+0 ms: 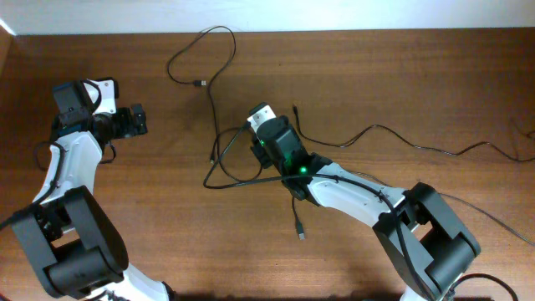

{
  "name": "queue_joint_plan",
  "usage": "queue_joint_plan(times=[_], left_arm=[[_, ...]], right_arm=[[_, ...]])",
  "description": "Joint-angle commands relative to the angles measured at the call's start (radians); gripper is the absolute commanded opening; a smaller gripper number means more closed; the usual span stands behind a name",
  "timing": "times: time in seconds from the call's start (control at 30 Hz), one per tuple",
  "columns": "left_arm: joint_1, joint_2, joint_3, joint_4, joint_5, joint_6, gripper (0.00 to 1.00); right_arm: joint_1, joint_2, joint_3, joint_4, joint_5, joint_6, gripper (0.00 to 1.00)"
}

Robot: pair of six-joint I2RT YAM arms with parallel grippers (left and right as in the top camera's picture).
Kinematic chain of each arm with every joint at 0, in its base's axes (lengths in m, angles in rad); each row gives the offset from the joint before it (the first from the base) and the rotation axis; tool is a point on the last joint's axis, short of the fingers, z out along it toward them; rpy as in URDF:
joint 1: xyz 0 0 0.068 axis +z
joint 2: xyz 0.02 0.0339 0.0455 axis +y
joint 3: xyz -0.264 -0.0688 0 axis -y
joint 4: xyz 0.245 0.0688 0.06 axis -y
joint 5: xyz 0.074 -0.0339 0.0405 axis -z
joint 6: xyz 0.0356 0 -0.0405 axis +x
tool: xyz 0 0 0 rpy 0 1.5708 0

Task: Untangle cables

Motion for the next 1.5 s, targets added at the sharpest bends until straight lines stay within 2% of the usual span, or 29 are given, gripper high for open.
queue_joint_plan(times=[0.0, 0.03, 0.1, 0.17, 0.3, 0.33, 0.37, 0.4, 0.43, 0.47, 0.53, 0.57, 0.67, 0.7, 0.93, 1.1, 1.23, 1.3, 1.37, 1.4, 1.43, 1.47], left_arm=[[0.004, -0.026, 0.010, -0.002, 0.001, -0.013, 0.99], [0.004, -0.026, 0.010, -0.002, 0.002, -0.013, 0.99], [0.005, -0.026, 0.010, -0.002, 0.002, -0.013, 0.99], [0.005, -0.026, 0.010, -0.002, 0.002, -0.013, 1.00], [0.005, -0.026, 0.010, -0.002, 0.001, -0.013, 0.99], [0.005, -0.026, 0.010, -0.002, 0.001, -0.013, 0.99], [0.004, -0.026, 0.010, -0.002, 0.002, -0.013, 0.99], [0.005, -0.026, 0.010, -0.002, 0.001, -0.013, 0.99], [0.005, -0.026, 0.010, -0.002, 0.002, -0.013, 0.99], [0.004, -0.026, 0.010, -0.002, 0.002, -0.013, 0.99], [0.004, -0.026, 0.010, -0.002, 0.001, -0.013, 0.99], [0.005, -0.026, 0.010, -0.002, 0.002, -0.013, 0.99], [0.005, -0.026, 0.010, -0.002, 0.002, -0.013, 0.99], [0.005, -0.026, 0.010, -0.002, 0.002, -0.013, 0.99], [0.005, -0.026, 0.010, -0.002, 0.002, -0.013, 0.99], [0.005, -0.026, 0.010, -0.002, 0.002, -0.013, 0.99], [0.005, -0.026, 0.010, -0.002, 0.002, -0.013, 0.99], [0.004, -0.026, 0.010, -0.002, 0.002, -0.013, 0.99], [0.005, -0.026, 0.010, -0.002, 0.001, -0.013, 0.99], [0.005, -0.026, 0.010, -0.002, 0.002, -0.013, 0.99], [0.004, -0.026, 0.010, -0.002, 0.001, -0.013, 0.99], [0.004, -0.026, 0.010, -0.002, 0.001, -0.013, 0.99]], right_arm=[[0.003, 0.035, 0.008, -0.023, -0.139, 0.005, 0.79], [0.003, 0.047, 0.008, -0.053, -0.193, 0.008, 0.86], [0.003, 0.057, 0.008, -0.092, -0.211, 0.084, 0.91], [0.003, 0.067, 0.008, -0.118, -0.227, 0.098, 0.95], [0.003, 0.121, 0.008, -0.117, -0.226, 0.098, 0.95], [0.003, 0.136, 0.008, -0.117, -0.225, 0.098, 0.89], [0.003, 0.144, 0.008, -0.118, -0.225, 0.098, 0.78], [0.003, 0.146, 0.008, -0.118, -0.225, 0.098, 0.58], [0.003, 0.146, 0.008, -0.119, -0.225, 0.098, 0.49], [0.003, 0.146, 0.008, -0.121, -0.225, 0.098, 0.41], [0.002, 0.150, 0.008, -0.126, -0.225, 0.098, 0.40], [0.002, 0.157, 0.008, -0.129, -0.225, 0.098, 0.36], [0.002, 0.167, 0.008, -0.132, -0.225, 0.098, 0.09], [0.002, 0.167, 0.008, -0.136, -0.225, 0.100, 0.04], [0.012, 0.169, 0.008, -0.203, -0.272, 0.168, 0.04], [0.150, 0.169, 0.008, -0.221, -0.421, 0.272, 0.04], [0.258, 0.168, 0.034, -0.219, -0.390, 0.263, 0.04], [0.269, 0.168, 0.045, -0.226, -0.293, 0.264, 0.04], [0.258, 0.168, 0.048, -0.225, -0.285, 0.264, 0.04], [0.254, 0.164, 0.048, -0.225, -0.284, 0.264, 0.16], [0.250, 0.159, 0.048, -0.225, -0.284, 0.264, 0.46], [0.248, 0.147, 0.048, -0.225, -0.284, 0.259, 0.65]])
